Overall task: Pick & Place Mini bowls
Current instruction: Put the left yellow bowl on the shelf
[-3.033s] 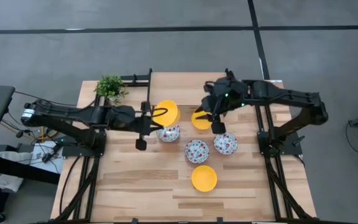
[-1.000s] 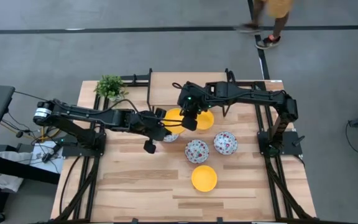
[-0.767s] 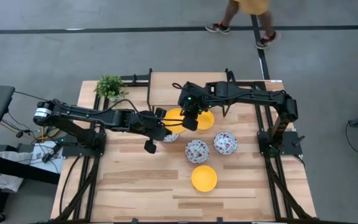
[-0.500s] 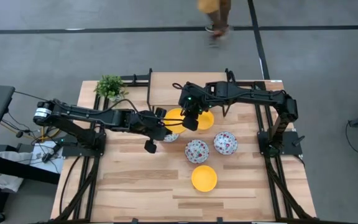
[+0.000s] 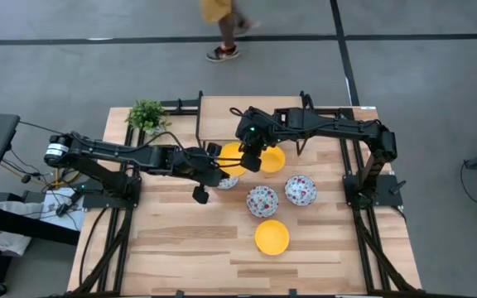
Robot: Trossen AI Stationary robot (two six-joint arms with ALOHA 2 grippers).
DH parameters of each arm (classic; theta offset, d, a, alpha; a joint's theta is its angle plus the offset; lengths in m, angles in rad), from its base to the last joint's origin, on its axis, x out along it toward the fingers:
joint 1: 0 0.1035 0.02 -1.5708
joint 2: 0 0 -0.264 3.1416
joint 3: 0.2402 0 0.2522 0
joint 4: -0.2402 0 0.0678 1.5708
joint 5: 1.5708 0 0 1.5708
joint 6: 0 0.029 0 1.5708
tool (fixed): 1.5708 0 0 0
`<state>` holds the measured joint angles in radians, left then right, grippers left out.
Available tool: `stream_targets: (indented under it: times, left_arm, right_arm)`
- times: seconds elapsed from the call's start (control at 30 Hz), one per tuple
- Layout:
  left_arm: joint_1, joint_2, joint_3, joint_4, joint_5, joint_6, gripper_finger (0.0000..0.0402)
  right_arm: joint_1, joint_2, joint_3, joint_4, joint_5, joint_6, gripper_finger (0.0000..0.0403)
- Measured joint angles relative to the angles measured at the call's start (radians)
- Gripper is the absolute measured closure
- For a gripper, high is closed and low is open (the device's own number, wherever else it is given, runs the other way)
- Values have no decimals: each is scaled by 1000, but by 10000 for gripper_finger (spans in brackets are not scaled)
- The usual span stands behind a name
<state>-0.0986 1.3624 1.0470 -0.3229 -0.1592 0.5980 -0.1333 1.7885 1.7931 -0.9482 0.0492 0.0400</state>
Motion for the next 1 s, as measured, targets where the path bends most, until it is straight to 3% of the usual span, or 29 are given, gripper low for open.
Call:
stream_targets:
  times: [0.23,1.0]
  left_arm:
    - [0,0,0,2,-2,0,391]
    - [0,0,0,10,-30,0,391]
  right_arm:
    - [0,0,0,-3,63,-27,300]
    - [-13,0,0,-62,56,-66,307]
